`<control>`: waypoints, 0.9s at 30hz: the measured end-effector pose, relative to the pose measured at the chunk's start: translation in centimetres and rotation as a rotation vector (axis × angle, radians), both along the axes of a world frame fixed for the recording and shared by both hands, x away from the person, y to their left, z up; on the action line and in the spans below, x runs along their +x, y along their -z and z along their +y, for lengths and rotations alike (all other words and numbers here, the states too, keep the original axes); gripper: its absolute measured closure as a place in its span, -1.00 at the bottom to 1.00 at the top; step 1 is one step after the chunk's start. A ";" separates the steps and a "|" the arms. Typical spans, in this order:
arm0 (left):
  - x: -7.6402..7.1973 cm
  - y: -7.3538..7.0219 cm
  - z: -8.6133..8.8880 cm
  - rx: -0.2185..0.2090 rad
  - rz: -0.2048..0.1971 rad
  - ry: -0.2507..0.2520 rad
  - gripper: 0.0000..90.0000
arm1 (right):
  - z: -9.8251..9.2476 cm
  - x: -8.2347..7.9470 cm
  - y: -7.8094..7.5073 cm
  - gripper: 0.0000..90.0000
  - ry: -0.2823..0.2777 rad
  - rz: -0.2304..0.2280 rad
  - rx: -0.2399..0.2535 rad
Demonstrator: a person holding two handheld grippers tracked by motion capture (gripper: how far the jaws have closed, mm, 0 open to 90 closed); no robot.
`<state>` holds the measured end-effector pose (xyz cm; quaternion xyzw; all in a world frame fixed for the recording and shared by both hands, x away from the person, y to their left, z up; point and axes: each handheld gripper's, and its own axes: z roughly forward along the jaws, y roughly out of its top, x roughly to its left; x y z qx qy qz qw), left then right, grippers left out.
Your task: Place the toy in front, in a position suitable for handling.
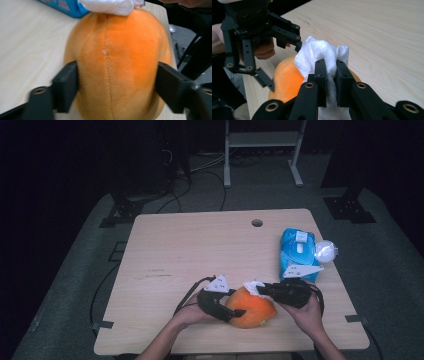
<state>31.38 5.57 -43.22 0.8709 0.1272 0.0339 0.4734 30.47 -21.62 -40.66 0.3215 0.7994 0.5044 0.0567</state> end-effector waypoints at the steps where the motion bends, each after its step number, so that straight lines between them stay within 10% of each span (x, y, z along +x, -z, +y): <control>1: -0.1 -0.4 0.0 0.012 -0.041 0.002 -0.25 | 0.2 -0.3 -0.4 0.80 -0.005 -0.018 0.009; 6: -0.6 -2.2 0.1 0.079 -0.197 -0.015 -0.22 | 2.3 -1.3 -1.1 0.80 -0.058 -0.082 -0.003; 18: 1.2 -0.4 1.7 -0.011 -0.020 -0.081 -0.79 | 0.4 0.6 1.2 0.80 0.029 -0.014 -0.055; 27: 0.3 -1.5 0.3 0.009 -0.076 -0.085 -0.36 | 2.1 -0.7 -0.2 0.80 -0.009 -0.078 -0.037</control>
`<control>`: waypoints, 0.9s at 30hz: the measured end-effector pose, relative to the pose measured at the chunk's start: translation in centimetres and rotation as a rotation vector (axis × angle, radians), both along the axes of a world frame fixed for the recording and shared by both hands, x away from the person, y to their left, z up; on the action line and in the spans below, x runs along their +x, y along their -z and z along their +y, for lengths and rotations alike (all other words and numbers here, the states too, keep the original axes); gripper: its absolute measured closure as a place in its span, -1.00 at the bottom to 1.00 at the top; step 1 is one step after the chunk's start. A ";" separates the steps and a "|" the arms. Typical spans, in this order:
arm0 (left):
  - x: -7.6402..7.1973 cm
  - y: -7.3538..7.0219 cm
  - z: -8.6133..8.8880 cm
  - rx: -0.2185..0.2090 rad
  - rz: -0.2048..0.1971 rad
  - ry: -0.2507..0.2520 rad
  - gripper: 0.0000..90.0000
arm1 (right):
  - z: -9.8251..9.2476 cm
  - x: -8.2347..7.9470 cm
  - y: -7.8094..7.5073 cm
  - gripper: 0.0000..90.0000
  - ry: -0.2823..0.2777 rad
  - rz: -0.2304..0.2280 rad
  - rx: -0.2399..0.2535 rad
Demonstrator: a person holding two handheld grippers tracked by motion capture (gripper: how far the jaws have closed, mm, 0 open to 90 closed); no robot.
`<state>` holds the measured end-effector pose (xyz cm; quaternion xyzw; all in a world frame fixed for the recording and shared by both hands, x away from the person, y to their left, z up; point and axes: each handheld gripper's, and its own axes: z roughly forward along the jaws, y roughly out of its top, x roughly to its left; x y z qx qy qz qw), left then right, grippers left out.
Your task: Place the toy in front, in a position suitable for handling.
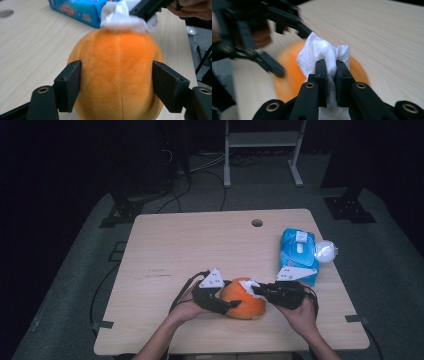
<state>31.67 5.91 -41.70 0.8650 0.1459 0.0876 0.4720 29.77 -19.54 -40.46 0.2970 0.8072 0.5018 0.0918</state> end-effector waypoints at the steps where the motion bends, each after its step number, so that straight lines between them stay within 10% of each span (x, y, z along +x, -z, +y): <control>1: -0.2 -0.2 -0.3 0.004 -0.009 0.001 -0.36 | 0.3 -0.2 -0.2 0.80 -0.013 -0.009 0.003; 10: 0.5 0.7 0.5 -0.041 0.041 -0.011 -0.82 | -0.3 0.4 0.4 0.80 0.012 0.008 -0.001; 19: 0.1 0.4 -0.2 -0.034 0.031 -0.009 -0.34 | -0.1 -0.2 -0.4 0.80 0.028 -0.037 -0.015; 24: -0.4 0.1 -0.8 -0.017 -0.011 -0.006 -0.40 | 1.3 -1.3 -1.2 0.80 -0.022 -0.096 -0.042; 27: -0.1 0.2 -0.5 -0.090 0.028 -0.040 -0.67 | 0.9 -0.8 -0.7 0.80 0.004 -0.077 -0.051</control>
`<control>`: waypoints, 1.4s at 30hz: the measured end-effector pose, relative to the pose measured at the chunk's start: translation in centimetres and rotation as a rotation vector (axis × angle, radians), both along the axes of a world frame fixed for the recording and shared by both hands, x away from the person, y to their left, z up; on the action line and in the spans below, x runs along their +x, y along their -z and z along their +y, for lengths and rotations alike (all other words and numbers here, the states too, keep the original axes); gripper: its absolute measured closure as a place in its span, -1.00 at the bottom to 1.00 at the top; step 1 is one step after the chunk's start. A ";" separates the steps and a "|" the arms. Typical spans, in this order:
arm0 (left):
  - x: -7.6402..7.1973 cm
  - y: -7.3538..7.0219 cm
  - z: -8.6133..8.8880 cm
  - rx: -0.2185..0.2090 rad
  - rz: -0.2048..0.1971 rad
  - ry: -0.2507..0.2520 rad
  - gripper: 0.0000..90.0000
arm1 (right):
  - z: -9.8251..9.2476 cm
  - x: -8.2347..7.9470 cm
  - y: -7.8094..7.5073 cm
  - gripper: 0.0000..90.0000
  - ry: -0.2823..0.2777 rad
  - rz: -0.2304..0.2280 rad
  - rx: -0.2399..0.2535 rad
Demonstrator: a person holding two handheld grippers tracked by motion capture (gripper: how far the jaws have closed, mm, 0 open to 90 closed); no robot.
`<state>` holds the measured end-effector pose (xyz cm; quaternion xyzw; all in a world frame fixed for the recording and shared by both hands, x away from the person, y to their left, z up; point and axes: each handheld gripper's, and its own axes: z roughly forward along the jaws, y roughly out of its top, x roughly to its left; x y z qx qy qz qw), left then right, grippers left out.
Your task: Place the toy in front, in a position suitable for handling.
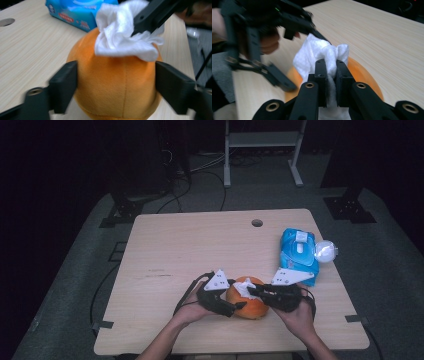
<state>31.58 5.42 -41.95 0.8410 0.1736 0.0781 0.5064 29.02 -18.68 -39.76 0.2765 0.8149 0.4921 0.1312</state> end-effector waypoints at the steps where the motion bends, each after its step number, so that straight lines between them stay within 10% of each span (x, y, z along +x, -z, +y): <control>1: 0.1 0.0 0.1 -0.001 0.006 -0.008 -0.74 | -0.2 0.2 0.2 0.80 0.005 0.008 0.003; 7: 0.5 1.2 0.0 0.027 0.037 -0.005 -0.82 | -1.6 0.9 0.3 0.80 0.043 0.024 0.038; 14: 0.0 0.8 -0.4 0.006 0.009 -0.021 -0.35 | -1.4 0.4 -0.2 0.81 0.072 -0.020 0.015; 23: -0.3 0.7 -0.9 0.030 -0.013 -0.021 -0.36 | 1.5 -1.4 -0.6 0.81 -0.060 -0.080 -0.042; 33: -0.1 1.5 -0.8 0.021 -0.025 -0.024 -0.43 | -1.5 0.4 -0.1 0.79 0.027 -0.026 0.018; 36: -0.1 1.4 -1.0 0.004 -0.006 -0.026 -0.65 | -1.5 0.4 -0.1 0.80 0.037 -0.020 0.018; 42: -0.5 1.0 -1.6 0.027 -0.027 -0.045 -0.45 | -0.1 -0.8 -0.4 0.81 0.011 -0.065 -0.018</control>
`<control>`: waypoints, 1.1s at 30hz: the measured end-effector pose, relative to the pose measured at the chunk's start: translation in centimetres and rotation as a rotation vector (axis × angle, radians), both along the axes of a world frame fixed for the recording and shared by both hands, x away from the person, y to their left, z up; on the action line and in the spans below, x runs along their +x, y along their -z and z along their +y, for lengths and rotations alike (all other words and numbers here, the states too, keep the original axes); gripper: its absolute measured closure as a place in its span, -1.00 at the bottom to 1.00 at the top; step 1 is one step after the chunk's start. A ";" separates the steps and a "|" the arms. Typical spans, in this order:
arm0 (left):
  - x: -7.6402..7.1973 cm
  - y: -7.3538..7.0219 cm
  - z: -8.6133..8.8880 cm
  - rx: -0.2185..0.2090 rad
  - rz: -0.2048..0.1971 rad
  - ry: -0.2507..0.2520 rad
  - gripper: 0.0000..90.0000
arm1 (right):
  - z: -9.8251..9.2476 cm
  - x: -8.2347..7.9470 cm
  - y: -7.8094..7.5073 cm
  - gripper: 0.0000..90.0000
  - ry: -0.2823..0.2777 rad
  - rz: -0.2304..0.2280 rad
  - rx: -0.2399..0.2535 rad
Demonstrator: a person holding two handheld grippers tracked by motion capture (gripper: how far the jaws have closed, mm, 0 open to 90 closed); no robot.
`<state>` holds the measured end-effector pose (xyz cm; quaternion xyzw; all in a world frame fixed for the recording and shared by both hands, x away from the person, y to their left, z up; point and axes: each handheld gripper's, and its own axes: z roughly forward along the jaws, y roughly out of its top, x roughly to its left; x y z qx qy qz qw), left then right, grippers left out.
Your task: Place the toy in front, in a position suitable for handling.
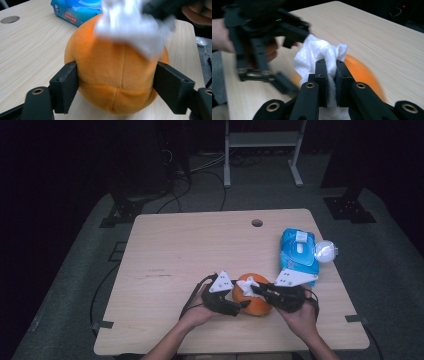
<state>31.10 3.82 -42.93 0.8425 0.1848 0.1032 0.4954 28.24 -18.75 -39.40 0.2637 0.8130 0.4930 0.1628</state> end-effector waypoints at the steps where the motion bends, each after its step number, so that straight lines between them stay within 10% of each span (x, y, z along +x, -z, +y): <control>1: 0.0 0.0 0.0 0.004 -0.004 0.005 -0.45 | 0.7 -0.4 -0.1 0.81 -0.022 -0.004 -0.014; 6: -0.2 0.3 0.2 0.050 -0.046 0.034 -0.42 | 1.4 -0.4 0.2 0.81 -0.051 0.007 -0.017; 14: -0.3 0.7 0.3 0.073 -0.070 0.053 -0.45 | -2.0 1.2 0.1 0.81 0.049 0.057 0.051; 20: 0.7 0.6 0.7 -0.062 0.122 0.040 -0.76 | -2.0 1.3 0.6 0.81 0.024 0.096 0.055; 24: 0.4 0.5 0.7 -0.040 0.084 0.034 -0.51 | -1.4 1.0 0.5 0.81 0.006 0.093 0.038; 33: -2.1 -0.1 -1.0 0.101 -0.149 0.105 -0.41 | 1.1 -0.4 -0.3 0.81 -0.070 0.036 -0.005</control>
